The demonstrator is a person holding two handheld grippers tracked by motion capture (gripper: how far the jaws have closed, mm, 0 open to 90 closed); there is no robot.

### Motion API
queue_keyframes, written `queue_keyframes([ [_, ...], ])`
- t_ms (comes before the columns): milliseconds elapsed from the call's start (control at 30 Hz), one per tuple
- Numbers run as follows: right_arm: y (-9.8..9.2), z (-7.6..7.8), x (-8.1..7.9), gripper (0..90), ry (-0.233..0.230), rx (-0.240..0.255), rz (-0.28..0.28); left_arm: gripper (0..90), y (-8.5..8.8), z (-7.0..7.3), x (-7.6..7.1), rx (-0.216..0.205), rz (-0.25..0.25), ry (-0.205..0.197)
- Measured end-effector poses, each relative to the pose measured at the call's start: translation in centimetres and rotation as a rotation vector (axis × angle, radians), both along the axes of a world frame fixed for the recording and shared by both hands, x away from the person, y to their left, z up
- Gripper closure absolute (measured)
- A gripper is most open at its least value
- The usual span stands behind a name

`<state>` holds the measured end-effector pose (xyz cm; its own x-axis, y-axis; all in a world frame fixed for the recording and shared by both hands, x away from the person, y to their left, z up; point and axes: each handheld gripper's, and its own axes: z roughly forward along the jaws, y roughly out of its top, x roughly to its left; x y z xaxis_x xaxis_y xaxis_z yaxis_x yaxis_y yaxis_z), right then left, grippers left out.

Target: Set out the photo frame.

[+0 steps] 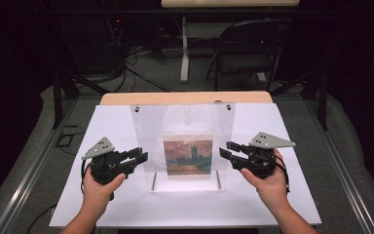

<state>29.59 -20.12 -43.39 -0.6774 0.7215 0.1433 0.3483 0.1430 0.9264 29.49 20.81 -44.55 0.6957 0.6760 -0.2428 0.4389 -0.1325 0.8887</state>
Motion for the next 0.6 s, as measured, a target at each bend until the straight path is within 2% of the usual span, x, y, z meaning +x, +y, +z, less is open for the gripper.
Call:
queue_keyframes([
  [167, 0.2, -0.2, -0.1, 52.6, 0.001, 0.006, 0.009, 59.5, 0.2, 0.0, -0.1, -0.003, 0.011, 0.000],
  [367, 0.2, -0.3, -0.2, 44.2, -0.020, -0.001, 0.002, 48.8, 0.5, 0.3, -0.4, -0.014, 0.023, -0.011],
  [600, -0.5, 0.2, -0.7, 37.2, -0.056, -0.005, -0.027, 39.7, 1.2, 0.8, -1.1, 0.017, 0.068, -0.055],
])
